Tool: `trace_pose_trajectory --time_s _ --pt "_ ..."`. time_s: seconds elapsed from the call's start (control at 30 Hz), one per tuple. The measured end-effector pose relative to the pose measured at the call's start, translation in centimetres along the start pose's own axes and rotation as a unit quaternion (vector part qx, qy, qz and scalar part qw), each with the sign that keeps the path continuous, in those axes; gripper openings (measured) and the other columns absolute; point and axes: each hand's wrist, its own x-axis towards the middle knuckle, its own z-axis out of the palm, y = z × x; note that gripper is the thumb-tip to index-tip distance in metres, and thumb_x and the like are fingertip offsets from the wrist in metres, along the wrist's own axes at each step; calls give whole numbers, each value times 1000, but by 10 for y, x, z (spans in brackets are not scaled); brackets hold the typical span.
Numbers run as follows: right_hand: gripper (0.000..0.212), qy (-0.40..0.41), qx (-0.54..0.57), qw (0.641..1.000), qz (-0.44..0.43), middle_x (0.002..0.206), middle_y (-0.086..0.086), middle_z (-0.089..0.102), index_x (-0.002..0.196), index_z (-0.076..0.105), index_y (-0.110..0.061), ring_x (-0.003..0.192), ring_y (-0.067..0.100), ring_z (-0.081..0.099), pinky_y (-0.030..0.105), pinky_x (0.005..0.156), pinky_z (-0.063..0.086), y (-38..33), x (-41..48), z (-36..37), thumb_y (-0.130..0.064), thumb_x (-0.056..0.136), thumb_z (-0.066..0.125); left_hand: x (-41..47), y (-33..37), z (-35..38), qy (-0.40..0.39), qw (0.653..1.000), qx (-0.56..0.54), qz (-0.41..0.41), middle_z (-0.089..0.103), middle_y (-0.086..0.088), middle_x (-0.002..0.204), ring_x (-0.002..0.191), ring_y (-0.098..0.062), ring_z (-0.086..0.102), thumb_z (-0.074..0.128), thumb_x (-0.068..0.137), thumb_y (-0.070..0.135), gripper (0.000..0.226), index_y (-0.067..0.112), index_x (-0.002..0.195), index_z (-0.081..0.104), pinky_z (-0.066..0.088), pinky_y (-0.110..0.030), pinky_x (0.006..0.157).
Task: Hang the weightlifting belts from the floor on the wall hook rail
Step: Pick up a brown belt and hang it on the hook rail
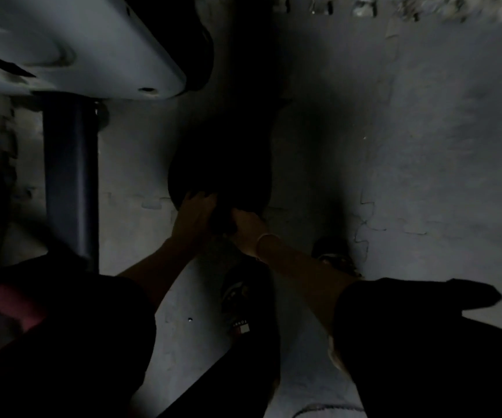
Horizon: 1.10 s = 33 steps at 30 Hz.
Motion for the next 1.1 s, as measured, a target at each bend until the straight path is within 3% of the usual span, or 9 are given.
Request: trace_pose_trajectory --time_s 0.17,0.3,0.37,0.5,0.6,0.77,0.87,1.0,1.1 --pt "77 43 -3 999 -26 147 17 41 148 32 -13 134 36 39 43 113 31 7 -8 0 -25 84 72 -19 11 -6 78 994 -81 -13 63 -24 113 103 -37 63 56 91 6 36 -6 125 54 54 -42 85" --pt "75 162 222 961 -23 133 13 57 138 46 -14 121 30 56 51 100 48 14 -46 0 -39 74 76 -42 66 -59 116 963 -237 -51 59 -4 105 91 -9 59 44 96 -3 29 1 124 46 51 -16 75" --pt "73 208 309 928 -3 131 9 57 135 46 -16 120 26 57 49 99 50 -12 -103 -23 -46 74 73 -58 91 -90 141 953 -263 -56 59 -4 106 93 -10 59 46 94 -7 35 0 128 45 51 -19 77" --pt "62 236 422 875 4 104 -10 56 136 34 -9 90 3 61 11 68 55 -55 -211 -75 7 85 65 -109 143 -165 153 930 -330 -54 52 13 99 88 6 58 42 90 -15 44 2 131 43 47 -5 69" --pt "37 223 401 888 -27 79 -17 68 116 51 -4 78 -7 65 6 60 48 -101 -273 -111 12 85 62 -156 186 -236 172 906 -386 -33 51 16 92 79 21 57 40 92 -14 36 1 124 46 45 -2 62" --pt "10 307 468 823 -95 86 2 61 100 55 -3 76 8 61 20 68 51 -216 -397 -175 1 92 59 -210 245 -365 276 861 -428 -1 55 15 85 75 15 56 47 92 -9 24 0 114 53 40 -4 69" --pt "10 342 504 778 -155 83 9 66 88 58 -10 69 12 67 25 63 57 -288 -473 -209 -5 95 56 -239 287 -437 325 825 -462 19 58 8 91 81 3 53 43 91 -10 27 -2 116 52 43 -21 80" --pt "21 365 475 770 -220 104 15 69 111 56 -5 94 25 70 40 85 58 -349 -553 -240 -18 95 60 -283 341 -531 374 784 -492 65 57 3 107 105 -12 52 46 88 1 36 30 109 50 43 -29 99" --pt "39 371 424 781 -268 117 9 68 123 48 -14 108 23 67 40 93 55 -380 -606 -258 -19 90 68 -307 371 -586 395 769 -495 89 56 -3 104 103 -25 56 49 87 1 27 23 105 48 46 -38 95"
